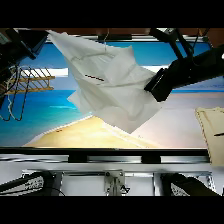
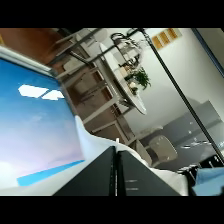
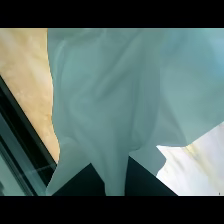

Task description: Fold the shirts.

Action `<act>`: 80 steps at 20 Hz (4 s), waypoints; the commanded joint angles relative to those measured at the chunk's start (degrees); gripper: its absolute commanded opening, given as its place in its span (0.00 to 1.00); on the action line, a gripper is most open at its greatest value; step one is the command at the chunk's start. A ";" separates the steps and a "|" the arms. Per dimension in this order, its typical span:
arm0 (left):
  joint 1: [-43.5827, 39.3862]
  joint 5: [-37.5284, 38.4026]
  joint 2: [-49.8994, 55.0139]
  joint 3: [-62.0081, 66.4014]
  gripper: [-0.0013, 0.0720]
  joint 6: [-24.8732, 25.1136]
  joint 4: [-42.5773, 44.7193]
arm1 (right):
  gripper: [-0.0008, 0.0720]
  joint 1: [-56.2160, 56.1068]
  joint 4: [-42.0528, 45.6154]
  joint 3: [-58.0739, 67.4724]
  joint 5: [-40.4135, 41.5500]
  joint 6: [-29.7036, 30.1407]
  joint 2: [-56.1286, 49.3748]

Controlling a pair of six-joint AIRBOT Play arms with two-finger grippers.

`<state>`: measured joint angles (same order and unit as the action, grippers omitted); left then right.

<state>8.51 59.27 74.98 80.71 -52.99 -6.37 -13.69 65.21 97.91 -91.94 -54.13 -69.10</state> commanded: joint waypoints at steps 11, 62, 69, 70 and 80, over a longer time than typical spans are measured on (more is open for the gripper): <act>-12.41 10.56 -2.12 11.82 0.08 -5.81 23.76 | 0.07 -0.04 -2.56 0.00 17.64 -9.11 -2.10; -13.05 -13.09 -7.82 13.92 0.64 -13.51 25.40 | 0.08 0.02 11.65 2.29 38.58 -28.24 4.22; -12.90 -7.87 -9.11 13.90 0.64 -13.51 25.40 | 0.08 5.73 58.53 14.86 33.38 -49.37 4.22; -12.90 -6.45 -9.11 13.90 0.64 -13.51 25.40 | 0.08 9.27 58.40 16.72 31.82 -49.35 4.22; -12.96 -2.40 -9.31 13.90 0.64 -13.55 25.38 | 0.08 37.46 57.70 19.28 25.22 -49.03 4.26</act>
<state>-4.43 56.18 65.73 94.61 -66.54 19.03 17.61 122.21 116.84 -65.12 -102.94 -64.84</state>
